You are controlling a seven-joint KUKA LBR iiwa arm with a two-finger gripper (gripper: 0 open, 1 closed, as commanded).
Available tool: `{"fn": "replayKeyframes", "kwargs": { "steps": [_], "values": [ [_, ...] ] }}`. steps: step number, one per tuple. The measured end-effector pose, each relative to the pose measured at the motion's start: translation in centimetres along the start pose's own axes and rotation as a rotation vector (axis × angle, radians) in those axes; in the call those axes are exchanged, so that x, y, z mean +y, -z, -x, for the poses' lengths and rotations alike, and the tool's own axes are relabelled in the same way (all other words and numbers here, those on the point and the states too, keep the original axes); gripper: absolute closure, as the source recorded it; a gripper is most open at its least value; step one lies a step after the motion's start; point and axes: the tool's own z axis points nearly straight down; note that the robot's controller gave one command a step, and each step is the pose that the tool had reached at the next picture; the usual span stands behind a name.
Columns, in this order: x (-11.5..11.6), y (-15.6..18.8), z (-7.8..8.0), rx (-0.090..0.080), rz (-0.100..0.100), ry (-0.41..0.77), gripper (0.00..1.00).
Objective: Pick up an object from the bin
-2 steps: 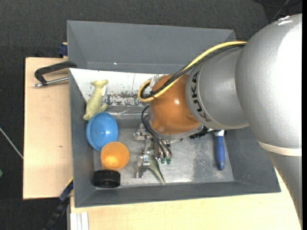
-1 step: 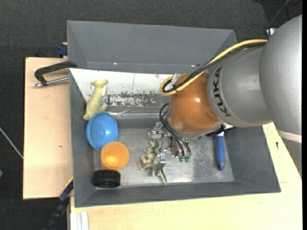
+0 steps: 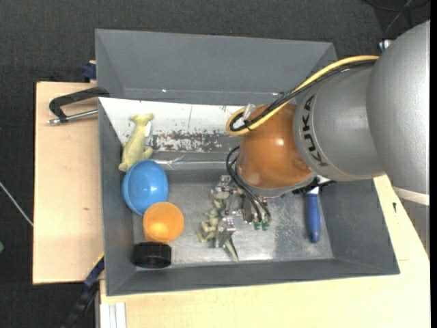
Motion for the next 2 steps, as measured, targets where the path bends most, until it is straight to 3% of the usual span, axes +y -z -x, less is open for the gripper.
{"fn": "replayKeyframes", "kwargs": {
  "steps": [1, 2],
  "values": [
    [-2.6, 12.4, -0.2, 0.0, -0.003, -0.059, 1.0],
    [-3.9, 17.2, -1.3, 0.004, -0.003, 0.357, 1.0]
  ]
}}
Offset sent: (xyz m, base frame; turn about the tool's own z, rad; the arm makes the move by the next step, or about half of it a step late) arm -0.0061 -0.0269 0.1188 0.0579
